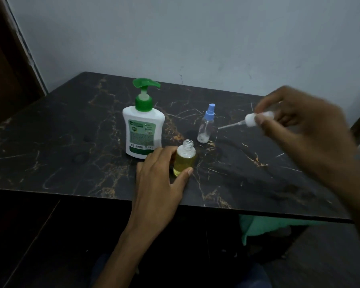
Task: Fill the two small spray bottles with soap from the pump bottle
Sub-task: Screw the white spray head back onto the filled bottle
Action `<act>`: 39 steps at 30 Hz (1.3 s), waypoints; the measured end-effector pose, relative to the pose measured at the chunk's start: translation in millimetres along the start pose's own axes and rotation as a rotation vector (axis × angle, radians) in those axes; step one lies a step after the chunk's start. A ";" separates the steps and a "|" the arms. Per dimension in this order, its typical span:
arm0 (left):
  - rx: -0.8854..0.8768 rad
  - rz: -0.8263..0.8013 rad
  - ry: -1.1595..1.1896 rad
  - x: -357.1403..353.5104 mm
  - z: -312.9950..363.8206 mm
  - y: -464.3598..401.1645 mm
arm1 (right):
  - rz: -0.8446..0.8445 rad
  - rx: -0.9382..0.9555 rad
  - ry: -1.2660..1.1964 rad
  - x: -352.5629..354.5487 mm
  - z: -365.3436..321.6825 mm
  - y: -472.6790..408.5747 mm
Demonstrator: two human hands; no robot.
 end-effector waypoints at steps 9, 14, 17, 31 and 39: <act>0.012 0.002 -0.004 0.6 0.2 -0.5 | -0.127 0.169 -0.126 24.5 -31.4 -10.0; 0.012 0.010 0.005 0.6 0.8 0.1 | -0.178 0.176 -0.093 6.3 -40.2 -16.8; 0.010 0.010 0.007 0.2 0.3 0.0 | -0.192 0.177 -0.081 -0.6 -40.2 -22.1; 0.025 -0.003 -0.020 -0.5 -0.8 -0.6 | -0.466 0.182 0.149 -50.1 -53.0 -55.5; 0.025 0.004 0.007 -0.2 -1.3 -0.4 | -0.633 0.217 0.362 -72.8 -66.3 -67.8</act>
Point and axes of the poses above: each hand's wrist, its own y-axis away from the middle knuckle, its own x-axis out of the back of the hand, z = x × y, the point moved 5 cm from there along -y, towards the middle knuckle, and after that the axes turned 14 degrees about -z, right-handed, at the moved point
